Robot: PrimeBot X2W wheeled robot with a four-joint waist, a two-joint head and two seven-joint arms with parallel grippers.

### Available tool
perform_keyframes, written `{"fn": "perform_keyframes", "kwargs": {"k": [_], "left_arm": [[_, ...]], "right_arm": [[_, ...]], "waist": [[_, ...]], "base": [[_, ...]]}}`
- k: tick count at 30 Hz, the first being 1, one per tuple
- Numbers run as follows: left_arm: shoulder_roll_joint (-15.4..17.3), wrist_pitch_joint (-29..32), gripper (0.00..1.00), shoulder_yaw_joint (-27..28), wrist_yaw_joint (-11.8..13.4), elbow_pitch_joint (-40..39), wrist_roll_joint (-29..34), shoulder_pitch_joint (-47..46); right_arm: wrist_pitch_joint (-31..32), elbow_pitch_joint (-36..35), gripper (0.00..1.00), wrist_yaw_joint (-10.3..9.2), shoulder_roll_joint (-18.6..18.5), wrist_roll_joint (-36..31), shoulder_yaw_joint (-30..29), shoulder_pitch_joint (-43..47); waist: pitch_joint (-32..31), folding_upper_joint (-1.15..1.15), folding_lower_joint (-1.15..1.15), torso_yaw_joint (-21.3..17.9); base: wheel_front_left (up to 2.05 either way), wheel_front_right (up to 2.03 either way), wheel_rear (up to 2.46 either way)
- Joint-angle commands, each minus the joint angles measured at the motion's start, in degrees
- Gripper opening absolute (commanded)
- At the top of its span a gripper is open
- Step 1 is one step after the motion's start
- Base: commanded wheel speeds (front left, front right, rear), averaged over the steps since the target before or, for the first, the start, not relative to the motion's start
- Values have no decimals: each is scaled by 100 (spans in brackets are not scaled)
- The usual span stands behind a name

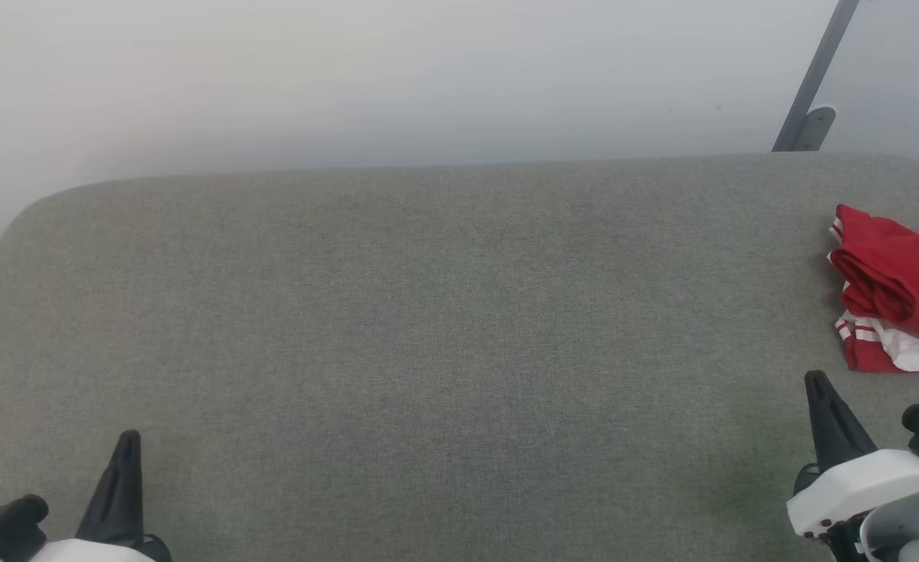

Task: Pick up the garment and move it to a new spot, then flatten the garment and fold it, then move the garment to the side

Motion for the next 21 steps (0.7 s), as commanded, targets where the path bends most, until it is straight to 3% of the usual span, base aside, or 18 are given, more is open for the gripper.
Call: {"fn": "perform_keyframes", "kwargs": {"k": [1,21], "left_arm": [[26,66,0,41,-1,-76,-225,-114],[-351,596,0,62,-3,-24,-1816,-399]], "right_arm": [[46,-65,0,0,-22,259,-32,-140],[322,-71,0,0,157,2115,-21,-199]], "waist": [[-2,0,0,0],[-17,0,0,9]], "base": [[0,0,0],[0,0,0]]}}
